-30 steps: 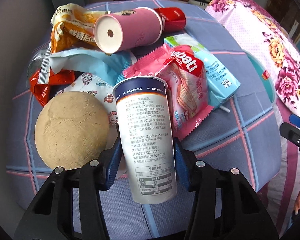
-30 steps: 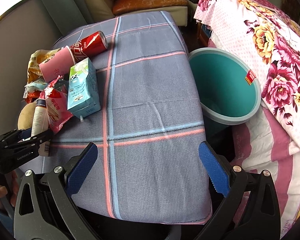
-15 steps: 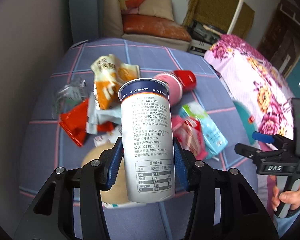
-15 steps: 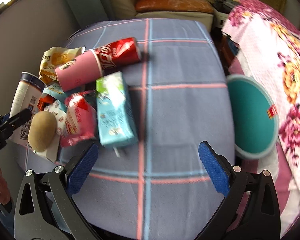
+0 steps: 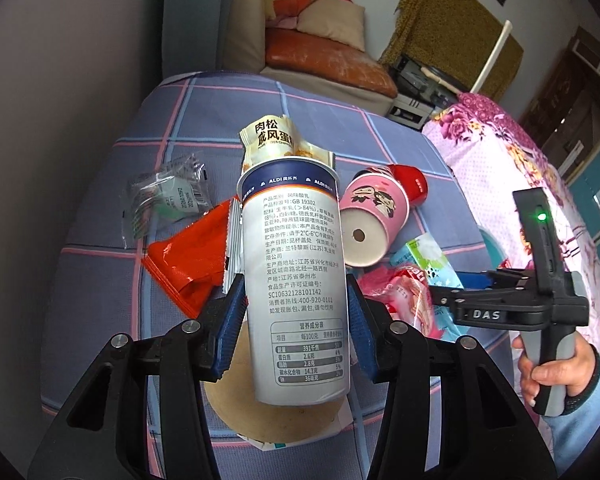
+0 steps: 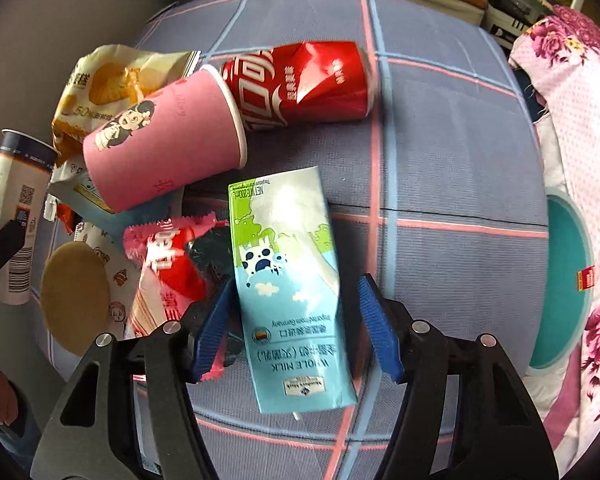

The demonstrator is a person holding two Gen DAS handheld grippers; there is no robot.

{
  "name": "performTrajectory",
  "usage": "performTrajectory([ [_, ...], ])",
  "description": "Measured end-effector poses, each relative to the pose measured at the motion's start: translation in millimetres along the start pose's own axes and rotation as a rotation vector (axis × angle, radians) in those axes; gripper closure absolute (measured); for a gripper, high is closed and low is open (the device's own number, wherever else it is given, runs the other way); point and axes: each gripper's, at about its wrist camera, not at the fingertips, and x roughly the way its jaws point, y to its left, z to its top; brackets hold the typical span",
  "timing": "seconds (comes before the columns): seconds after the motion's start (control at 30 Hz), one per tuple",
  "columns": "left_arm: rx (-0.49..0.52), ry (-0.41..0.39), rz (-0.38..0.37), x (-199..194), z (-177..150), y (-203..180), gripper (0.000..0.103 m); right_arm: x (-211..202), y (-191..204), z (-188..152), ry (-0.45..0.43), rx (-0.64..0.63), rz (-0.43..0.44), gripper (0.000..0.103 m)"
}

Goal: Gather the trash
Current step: 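Grasp the light-blue milk carton with the right tool while the left tool holds the cup, then carry both items over the teal bin and open both tools to drop them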

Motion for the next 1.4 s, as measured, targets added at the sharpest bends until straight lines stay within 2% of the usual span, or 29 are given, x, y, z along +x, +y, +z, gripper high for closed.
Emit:
performTrajectory([
  [0.07, 0.000, 0.000, 0.001, 0, 0, 0, 0.054, 2, -2, -1, -0.010, 0.004, 0.008, 0.054],
  [0.33, 0.039, -0.044, -0.008, -22, 6, -22, 0.054, -37, -31, -16, -0.119, 0.082, 0.071, 0.054],
  [0.53, 0.152, -0.026, -0.068, -22, 6, -82, 0.054, -77, -83, -34, -0.223, 0.184, 0.091, 0.054],
  [0.73, 0.261, 0.052, -0.125, 21, 0, -160, 0.054, -104, -158, -65, -0.286, 0.310, 0.040, 0.054],
  [0.97, 0.372, 0.142, -0.161, 80, -6, -249, 0.054, -112, -243, -101, -0.326, 0.453, 0.013, 0.054],
  [1.1, 0.432, 0.187, -0.175, 111, -10, -294, 0.054, -105, -280, -113, -0.344, 0.525, 0.011, 0.054],
  [1.23, 0.481, 0.237, -0.194, 142, -17, -335, 0.054, -93, -310, -118, -0.323, 0.573, 0.014, 0.054],
  [1.4, 0.509, 0.295, -0.203, 174, -24, -370, 0.054, -89, -334, -126, -0.316, 0.603, 0.018, 0.054],
])
